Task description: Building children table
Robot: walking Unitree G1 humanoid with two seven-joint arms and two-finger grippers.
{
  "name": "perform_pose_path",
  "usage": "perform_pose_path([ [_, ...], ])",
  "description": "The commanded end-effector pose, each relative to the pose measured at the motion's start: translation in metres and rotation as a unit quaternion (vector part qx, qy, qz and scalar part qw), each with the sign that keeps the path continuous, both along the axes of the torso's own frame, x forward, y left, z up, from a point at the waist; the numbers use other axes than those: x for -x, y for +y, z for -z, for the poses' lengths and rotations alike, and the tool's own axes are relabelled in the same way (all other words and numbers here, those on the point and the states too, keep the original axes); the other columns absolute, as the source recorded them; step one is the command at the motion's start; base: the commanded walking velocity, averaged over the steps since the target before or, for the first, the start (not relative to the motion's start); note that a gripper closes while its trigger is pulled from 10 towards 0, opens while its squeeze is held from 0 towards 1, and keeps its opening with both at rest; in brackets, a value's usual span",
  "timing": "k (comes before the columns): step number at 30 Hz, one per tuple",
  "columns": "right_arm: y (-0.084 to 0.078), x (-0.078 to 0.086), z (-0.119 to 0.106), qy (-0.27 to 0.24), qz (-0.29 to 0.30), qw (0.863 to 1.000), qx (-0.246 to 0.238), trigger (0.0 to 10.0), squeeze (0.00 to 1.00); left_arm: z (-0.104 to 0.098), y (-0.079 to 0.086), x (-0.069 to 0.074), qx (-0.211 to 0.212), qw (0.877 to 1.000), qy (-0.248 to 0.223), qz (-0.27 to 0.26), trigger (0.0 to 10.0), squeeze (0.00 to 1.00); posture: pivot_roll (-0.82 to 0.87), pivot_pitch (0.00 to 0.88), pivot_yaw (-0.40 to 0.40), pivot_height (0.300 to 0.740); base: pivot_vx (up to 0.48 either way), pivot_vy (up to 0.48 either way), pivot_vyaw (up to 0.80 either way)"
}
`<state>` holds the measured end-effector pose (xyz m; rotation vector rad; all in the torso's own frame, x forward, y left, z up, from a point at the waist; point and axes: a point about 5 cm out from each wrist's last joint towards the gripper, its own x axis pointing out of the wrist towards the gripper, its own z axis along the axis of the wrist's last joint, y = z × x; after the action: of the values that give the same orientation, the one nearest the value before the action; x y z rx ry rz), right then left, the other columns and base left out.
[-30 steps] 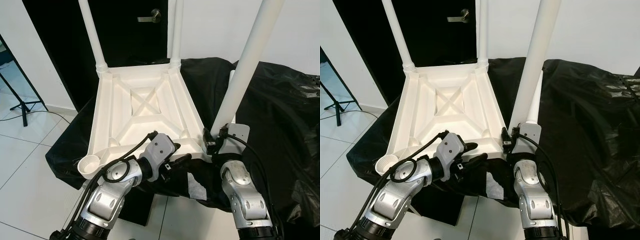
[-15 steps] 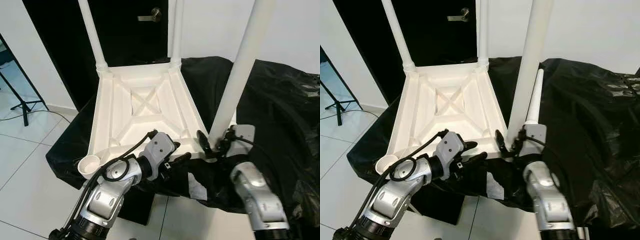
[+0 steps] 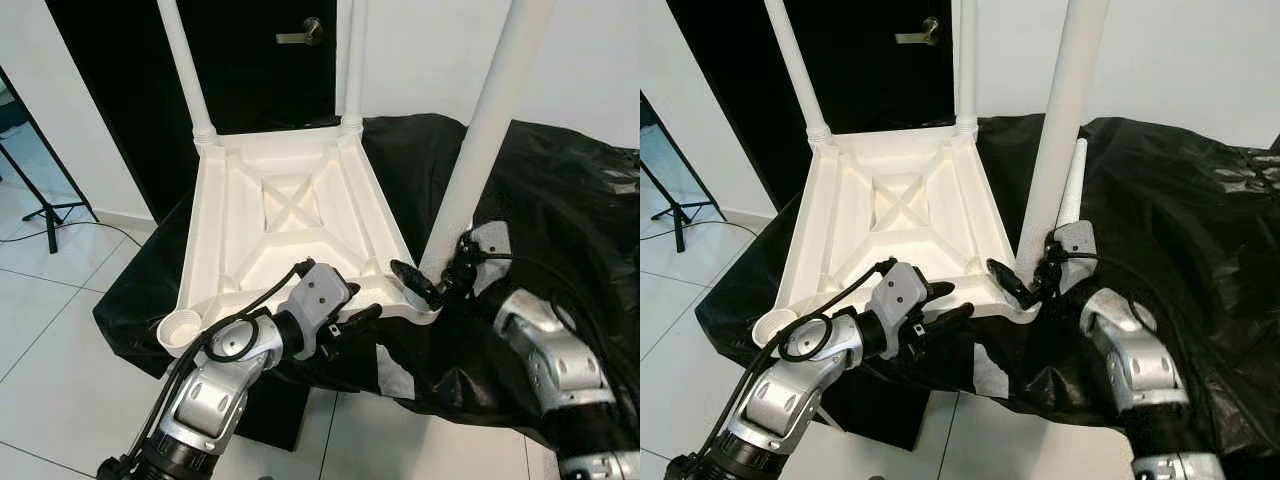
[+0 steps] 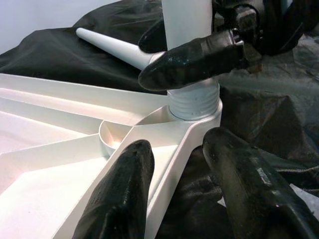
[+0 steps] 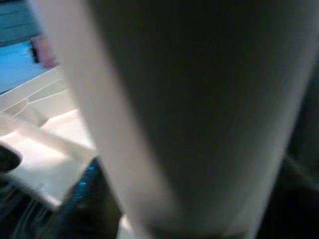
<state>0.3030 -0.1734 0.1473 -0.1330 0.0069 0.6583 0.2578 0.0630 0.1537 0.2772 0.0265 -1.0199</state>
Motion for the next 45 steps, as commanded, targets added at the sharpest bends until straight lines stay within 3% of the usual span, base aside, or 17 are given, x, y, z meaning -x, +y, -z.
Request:
perform_pose_path([
  [1,-0.001,-0.002,0.004,0.009,-0.018,1.000,0.015,0.9,0.00,0.001,0.001,-0.001,-0.004,1.000,0.000,-0.005,10.0,0.00,0.02,0.000,0.000,0.740,0.000,0.000,0.00],
  [2,-0.002,-0.003,0.005,0.013,-0.025,0.999,0.021,0.0,0.00,0.001,0.002,-0.001,-0.004,1.000,-0.001,-0.006,10.0,0.00,0.02,0.000,-0.003,0.740,0.000,0.000,0.00],
  [14,-0.012,-0.003,0.017,0.036,-0.030,0.999,0.013,0.0,0.00,0.002,0.002,0.000,-0.005,1.000,-0.002,-0.009,10.0,0.00,0.02,0.000,-0.007,0.740,0.000,0.000,0.00],
  [15,-0.013,-0.002,0.018,0.037,-0.015,0.999,0.007,9.6,0.00,0.002,0.001,0.001,-0.005,1.000,-0.002,-0.008,10.0,0.00,0.02,0.000,-0.006,0.740,0.000,0.000,0.00],
  [18,-0.013,-0.001,0.019,0.036,-0.007,0.999,0.007,10.0,0.00,0.002,0.001,0.001,-0.005,1.000,-0.002,-0.008,10.0,0.00,0.02,0.000,-0.006,0.740,0.000,0.000,0.00],
  [23,-0.011,0.002,0.021,0.027,0.076,0.997,-0.005,10.0,0.00,0.002,0.000,0.001,-0.004,1.000,0.000,-0.006,10.0,0.00,0.02,0.000,-0.011,0.740,0.000,0.000,0.00],
  [30,-0.006,0.008,0.025,0.034,0.135,0.990,-0.014,10.0,0.00,0.003,0.000,0.003,-0.003,1.000,0.001,-0.006,10.0,0.00,0.01,0.000,-0.012,0.740,0.000,0.000,0.00],
  [33,0.001,0.014,0.030,0.043,0.210,0.976,-0.029,10.0,0.00,0.004,0.000,0.004,-0.003,1.000,0.003,-0.005,10.0,0.00,0.01,0.000,-0.008,0.740,0.000,0.000,0.00],
  [38,0.015,0.022,0.035,0.049,0.267,0.962,-0.035,10.0,0.00,0.004,0.000,0.005,-0.002,1.000,0.007,-0.005,10.0,0.00,0.01,0.000,-0.008,0.740,0.000,0.000,0.00],
  [42,0.033,0.028,0.035,0.053,0.339,0.937,-0.063,10.0,0.00,0.004,0.001,0.005,-0.002,1.000,0.006,-0.006,10.0,0.00,0.01,0.000,-0.011,0.740,0.000,0.000,0.00],
  [45,0.037,0.029,0.035,0.059,0.350,0.932,-0.071,10.0,0.00,0.004,0.001,0.004,-0.002,1.000,0.006,-0.008,10.0,0.00,0.01,0.000,-0.011,0.740,0.000,0.000,0.00],
])
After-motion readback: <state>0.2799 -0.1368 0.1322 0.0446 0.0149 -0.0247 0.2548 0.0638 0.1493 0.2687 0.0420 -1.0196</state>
